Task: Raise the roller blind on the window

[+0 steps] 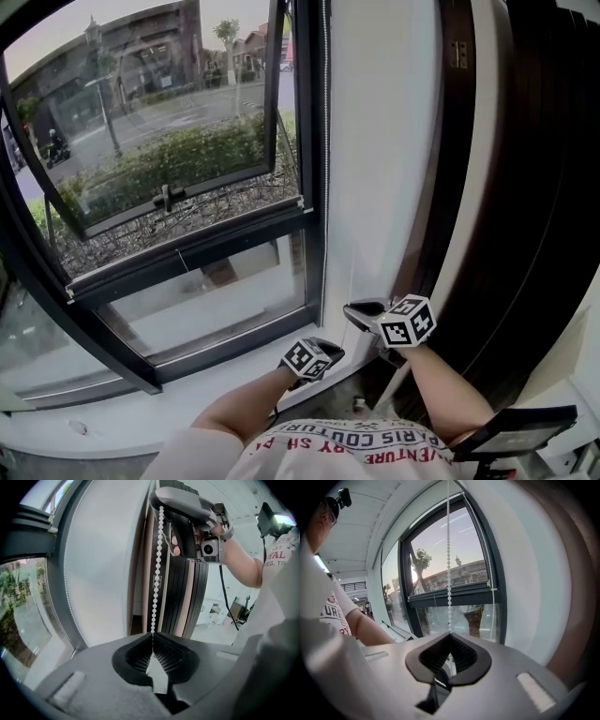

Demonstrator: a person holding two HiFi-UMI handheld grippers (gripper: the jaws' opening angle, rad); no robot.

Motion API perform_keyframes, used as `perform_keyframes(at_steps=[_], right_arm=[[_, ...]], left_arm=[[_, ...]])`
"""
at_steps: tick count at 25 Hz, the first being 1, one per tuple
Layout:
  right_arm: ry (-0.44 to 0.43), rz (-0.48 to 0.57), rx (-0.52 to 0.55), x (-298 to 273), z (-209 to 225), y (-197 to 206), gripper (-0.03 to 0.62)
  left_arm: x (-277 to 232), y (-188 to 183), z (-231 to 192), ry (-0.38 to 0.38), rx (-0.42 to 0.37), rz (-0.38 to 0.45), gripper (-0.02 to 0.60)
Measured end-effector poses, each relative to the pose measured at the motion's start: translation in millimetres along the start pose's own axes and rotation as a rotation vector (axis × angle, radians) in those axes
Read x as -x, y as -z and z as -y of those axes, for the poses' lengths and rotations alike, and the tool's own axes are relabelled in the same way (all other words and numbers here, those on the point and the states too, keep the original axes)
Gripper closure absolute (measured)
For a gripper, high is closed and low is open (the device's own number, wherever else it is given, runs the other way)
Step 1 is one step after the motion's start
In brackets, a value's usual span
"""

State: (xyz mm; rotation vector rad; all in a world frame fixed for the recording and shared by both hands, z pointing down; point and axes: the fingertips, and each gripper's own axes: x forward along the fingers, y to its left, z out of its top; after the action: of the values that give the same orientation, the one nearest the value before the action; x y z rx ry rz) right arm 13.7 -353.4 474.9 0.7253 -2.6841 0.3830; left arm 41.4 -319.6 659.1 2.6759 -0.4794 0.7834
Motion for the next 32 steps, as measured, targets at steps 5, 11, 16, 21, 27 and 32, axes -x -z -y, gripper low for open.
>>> perform_keyframes(at_steps=[5,11,16,21,27,32], right_arm=[[-0.014,0.033,-0.007,5.8,-1.7,-3.2,0.586],[0.074,0.042,0.057,14.5,1.1,-5.0,0.582],[0.121,0.022,0.066,21.6,-0.5,10.8,0.474],[0.141,0.037,0.050,38.7,-12.4,29.6,0.431],[0.126,0.064,0.025,63.9,-42.5,51.1,0.430],[0.140,0.102,-0.016,86.2,-69.3,68.8,0.506]], left_arm=[[7.5,-6.9,4.9,-0.015,0.010,0.063,0.566],[25.2,-26.6,-1.5,-0.102,0.011,0.145,0.510],[61.6,-54.8,-15.8,-0.247,0.017,0.281,0.441],[96.3,-62.7,-4.5,-0.317,0.045,0.379,0.426],[126.4,-76.1,54.0,-0.263,0.052,0.491,0.426],[152.3,-80.8,110.4,-0.237,0.021,0.541,0.497]])
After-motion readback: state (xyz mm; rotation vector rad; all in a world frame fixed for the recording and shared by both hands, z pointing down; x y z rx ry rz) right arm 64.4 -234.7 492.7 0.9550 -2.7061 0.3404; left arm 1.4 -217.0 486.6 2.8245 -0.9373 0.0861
